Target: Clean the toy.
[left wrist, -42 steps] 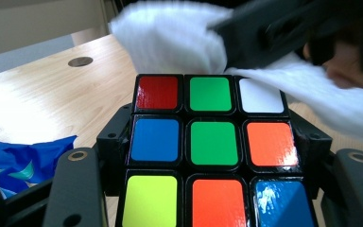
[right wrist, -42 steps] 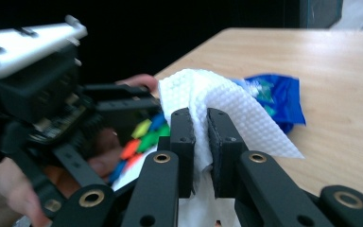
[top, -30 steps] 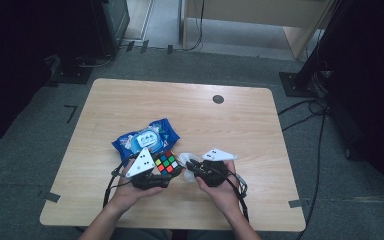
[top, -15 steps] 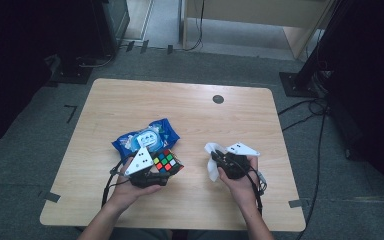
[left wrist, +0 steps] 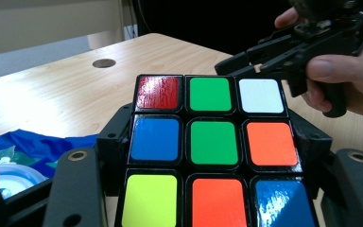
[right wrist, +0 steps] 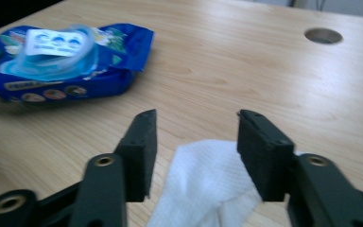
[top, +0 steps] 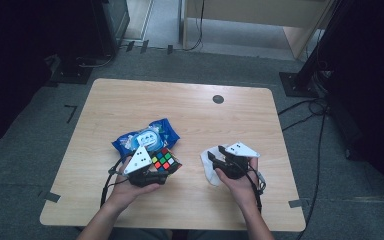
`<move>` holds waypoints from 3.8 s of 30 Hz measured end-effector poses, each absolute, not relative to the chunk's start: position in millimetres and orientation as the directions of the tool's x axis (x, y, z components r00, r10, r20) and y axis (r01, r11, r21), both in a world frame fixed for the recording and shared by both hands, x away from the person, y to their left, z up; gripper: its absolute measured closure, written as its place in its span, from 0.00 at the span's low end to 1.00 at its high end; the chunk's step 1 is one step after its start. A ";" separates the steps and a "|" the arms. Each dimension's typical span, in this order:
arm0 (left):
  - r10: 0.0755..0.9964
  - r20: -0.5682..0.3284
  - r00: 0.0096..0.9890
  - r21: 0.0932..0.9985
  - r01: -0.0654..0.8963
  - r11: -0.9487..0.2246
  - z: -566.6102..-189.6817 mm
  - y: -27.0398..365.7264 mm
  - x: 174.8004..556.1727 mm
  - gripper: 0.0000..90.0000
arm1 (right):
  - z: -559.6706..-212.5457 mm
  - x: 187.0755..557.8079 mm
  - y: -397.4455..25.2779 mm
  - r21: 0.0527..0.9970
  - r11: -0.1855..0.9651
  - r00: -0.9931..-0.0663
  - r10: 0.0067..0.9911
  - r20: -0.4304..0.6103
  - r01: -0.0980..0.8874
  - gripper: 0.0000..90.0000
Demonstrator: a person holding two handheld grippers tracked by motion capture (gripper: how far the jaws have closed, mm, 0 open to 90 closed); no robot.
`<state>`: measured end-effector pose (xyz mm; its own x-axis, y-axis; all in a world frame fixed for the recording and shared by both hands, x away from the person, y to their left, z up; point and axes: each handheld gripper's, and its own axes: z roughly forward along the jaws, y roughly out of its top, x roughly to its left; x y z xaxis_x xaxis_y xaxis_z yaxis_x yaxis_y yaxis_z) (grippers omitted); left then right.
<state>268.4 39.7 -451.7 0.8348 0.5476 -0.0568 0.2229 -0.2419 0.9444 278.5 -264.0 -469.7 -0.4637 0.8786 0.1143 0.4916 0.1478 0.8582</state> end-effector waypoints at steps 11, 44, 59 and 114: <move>0.598 -0.087 0.796 0.934 0.275 -0.230 -450.1 43.4 275.5 0.38 | -467.7 266.3 -233.7 0.923 0.196 -0.706 0.701 0.104 0.331 0.40; 0.615 -0.207 0.761 0.895 0.401 -0.194 -448.2 28.8 273.7 0.37 | -478.0 233.2 -155.4 0.933 0.345 -0.715 0.678 -0.171 0.104 0.37; 0.566 -0.263 0.782 0.926 0.369 -0.079 -439.2 45.5 276.5 0.36 | -474.4 235.5 -164.3 0.929 0.333 -0.729 0.675 -0.113 0.163 0.39; 0.478 0.358 0.802 0.845 -0.061 -0.531 -473.5 11.1 248.5 0.35 | -432.6 261.5 -194.4 0.702 0.191 -0.626 0.647 0.436 0.686 0.38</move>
<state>248.5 11.1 -473.5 0.8020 0.4781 0.3580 -0.0606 -0.5312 0.8451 261.5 -194.4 -432.6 -0.6263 0.6465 0.4356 0.6857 0.1911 0.7024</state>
